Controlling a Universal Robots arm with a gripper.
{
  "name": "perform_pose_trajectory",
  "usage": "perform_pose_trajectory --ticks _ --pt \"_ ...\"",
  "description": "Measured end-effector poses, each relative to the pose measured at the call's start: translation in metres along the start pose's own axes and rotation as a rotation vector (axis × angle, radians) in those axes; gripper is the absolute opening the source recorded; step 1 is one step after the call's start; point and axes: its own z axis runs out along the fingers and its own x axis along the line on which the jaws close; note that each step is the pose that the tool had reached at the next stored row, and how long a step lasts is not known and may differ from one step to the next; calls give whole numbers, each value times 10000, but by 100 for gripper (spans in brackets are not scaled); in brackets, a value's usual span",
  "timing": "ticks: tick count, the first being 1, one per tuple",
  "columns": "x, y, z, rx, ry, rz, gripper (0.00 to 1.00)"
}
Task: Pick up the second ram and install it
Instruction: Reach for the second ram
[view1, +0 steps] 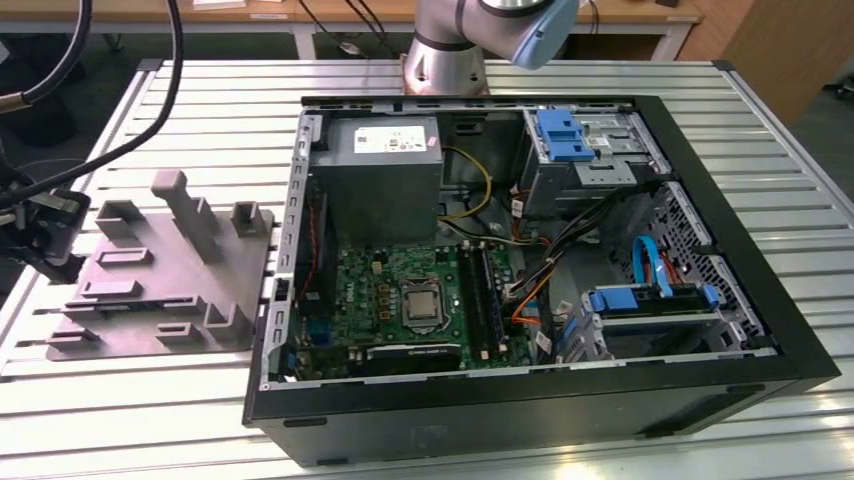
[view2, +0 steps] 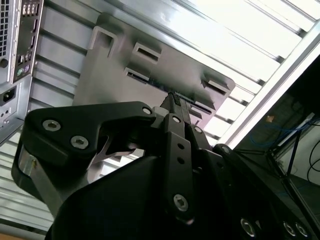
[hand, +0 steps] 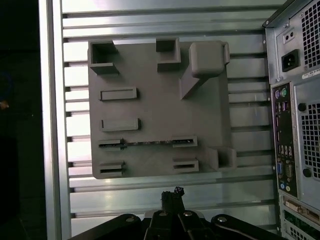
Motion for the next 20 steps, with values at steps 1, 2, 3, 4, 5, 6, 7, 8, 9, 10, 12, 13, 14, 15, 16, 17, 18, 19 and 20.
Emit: perform_pose_trajectory --ticks 1,2,3,4,5,6,7,8,9,10,12,13,14,15,16,17,18,19,20 --pt "0 -1 18 -1 -1 0 11" --pt "1 -2 36 -1 0 0 11" --pt "1 -2 55 -1 -1 -1 11" --pt "2 -3 73 -2 -2 -1 11" --pt "2 -4 91 -1 -1 -1 11" --pt "2 -5 110 -1 -1 -1 11" --pt "3 -6 128 -1 -1 -1 11" --pt "3 -6 146 -1 -2 -1 11" --pt "4 -7 163 0 -1 -1 11" --pt "4 -8 181 0 0 -1 11" --pt "5 -10 219 0 -1 0 11" --pt "6 -11 236 0 0 0 11" --pt "6 -11 253 0 -1 -1 11" --pt "6 -12 269 0 -1 -1 11" --pt "7 -13 285 1 -1 -1 11" --pt "7 -13 302 1 -1 -1 11" --pt "8 -14 320 0 -1 -1 11" --pt "8 -15 336 0 -2 -1 11" --pt "8 -16 351 0 -2 -1 11"
